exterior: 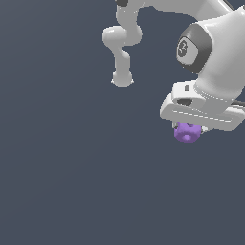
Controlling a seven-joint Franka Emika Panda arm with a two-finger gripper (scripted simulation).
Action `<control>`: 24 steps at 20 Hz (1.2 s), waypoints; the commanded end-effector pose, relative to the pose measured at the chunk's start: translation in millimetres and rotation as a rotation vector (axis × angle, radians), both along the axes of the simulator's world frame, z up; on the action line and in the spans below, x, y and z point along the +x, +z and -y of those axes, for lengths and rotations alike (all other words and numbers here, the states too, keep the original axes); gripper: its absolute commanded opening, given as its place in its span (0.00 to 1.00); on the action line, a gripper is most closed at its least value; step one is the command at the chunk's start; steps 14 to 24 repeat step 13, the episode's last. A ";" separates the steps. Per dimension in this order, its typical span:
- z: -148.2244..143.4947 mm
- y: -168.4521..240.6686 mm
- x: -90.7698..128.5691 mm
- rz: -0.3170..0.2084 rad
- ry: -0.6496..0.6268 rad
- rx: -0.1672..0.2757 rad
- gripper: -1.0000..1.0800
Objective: Pick up the object and move it to a goal position.
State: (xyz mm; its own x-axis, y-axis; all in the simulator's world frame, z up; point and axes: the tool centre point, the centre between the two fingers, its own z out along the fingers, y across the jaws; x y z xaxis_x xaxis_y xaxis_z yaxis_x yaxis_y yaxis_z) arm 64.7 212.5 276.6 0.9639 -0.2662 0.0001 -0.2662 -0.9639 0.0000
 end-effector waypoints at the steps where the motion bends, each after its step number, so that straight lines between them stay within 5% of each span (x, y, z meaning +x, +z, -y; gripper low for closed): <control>1: -6.3 5.1 4.4 0.000 -0.001 0.000 0.00; 24: -17.9 13.8 12.6 0.000 0.000 0.000 0.00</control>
